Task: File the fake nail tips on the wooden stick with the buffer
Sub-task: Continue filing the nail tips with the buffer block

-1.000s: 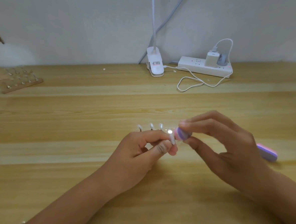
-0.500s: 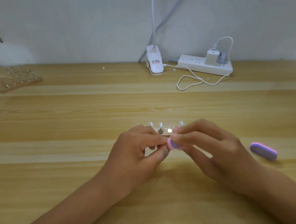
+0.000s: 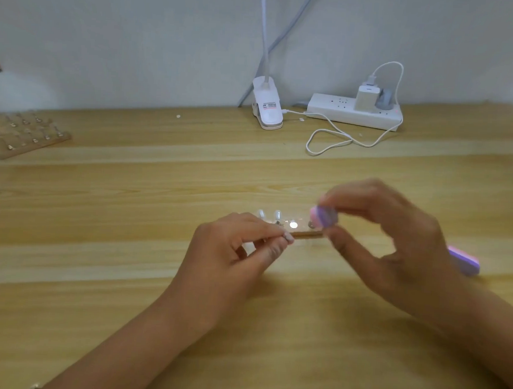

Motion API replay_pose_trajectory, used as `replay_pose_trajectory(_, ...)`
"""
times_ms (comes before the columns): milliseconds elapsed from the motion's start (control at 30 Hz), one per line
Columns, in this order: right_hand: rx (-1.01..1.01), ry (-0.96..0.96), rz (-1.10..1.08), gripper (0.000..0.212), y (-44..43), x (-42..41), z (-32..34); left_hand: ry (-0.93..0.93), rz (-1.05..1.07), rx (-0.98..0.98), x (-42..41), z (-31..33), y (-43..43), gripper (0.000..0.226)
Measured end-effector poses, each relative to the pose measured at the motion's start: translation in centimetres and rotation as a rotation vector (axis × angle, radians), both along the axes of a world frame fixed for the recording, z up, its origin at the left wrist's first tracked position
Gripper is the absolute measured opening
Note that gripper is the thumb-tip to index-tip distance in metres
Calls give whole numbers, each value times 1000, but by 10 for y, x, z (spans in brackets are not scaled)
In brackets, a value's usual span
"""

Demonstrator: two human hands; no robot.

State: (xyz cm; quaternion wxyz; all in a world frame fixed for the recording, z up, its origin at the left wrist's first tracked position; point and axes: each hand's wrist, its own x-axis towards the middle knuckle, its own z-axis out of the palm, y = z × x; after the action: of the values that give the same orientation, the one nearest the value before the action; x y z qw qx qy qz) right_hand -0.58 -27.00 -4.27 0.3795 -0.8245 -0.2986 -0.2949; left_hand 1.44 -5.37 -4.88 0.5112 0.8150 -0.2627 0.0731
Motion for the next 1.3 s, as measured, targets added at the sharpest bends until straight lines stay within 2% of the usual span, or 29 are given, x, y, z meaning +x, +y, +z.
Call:
replay_pose_trajectory(100,177,119,-122,16,-13,4,10,47,63,-20,2,-2,1,13)
replay_pose_trajectory(167,230,263,-106,10,-24,6,15,58,94,-16,4,-3,1,11)
replay_pose_trajectory(233,105,361,-104,11,-29,6,19,66,106,1,4,-3,1,11)
replay_pose_trajectory(333,-227,435,-228,17,-27,4,17,80,127,15,4,-4,1,14)
replay_pose_trajectory(433,-446,460,-327,7,-26,5,12,90,131,19,4,-4,1,13)
replay_pose_trajectory(533,-479,517,-333,14,-26,9,9,93,101,17,3,-4,0,12)
replay_pose_trajectory(633,-462,503,-317,7,-25,10,7,104,68,32,2,-4,0,15)
replay_pose_trajectory(700,-421,520,-272,4,-26,9,7,99,55,45,1,-4,1,18)
replay_pose_trajectory(767,-290,543,-179,6,-27,8,9,100,46,30,1,-4,1,20)
replay_pose_trajectory(900,207,696,44,12,-15,2,17,85,29,-31,0,-3,-2,17)
replay_pose_trajectory(967,365,778,116,11,-4,-3,16,70,25,-55,-1,0,-3,13)
replay_pose_trajectory(1067,403,756,169,8,10,-9,10,62,10,-58,-3,2,-4,10)
replay_pose_trajectory(1300,429,734,84,10,17,-10,8,49,6,-72,-4,4,-5,10)
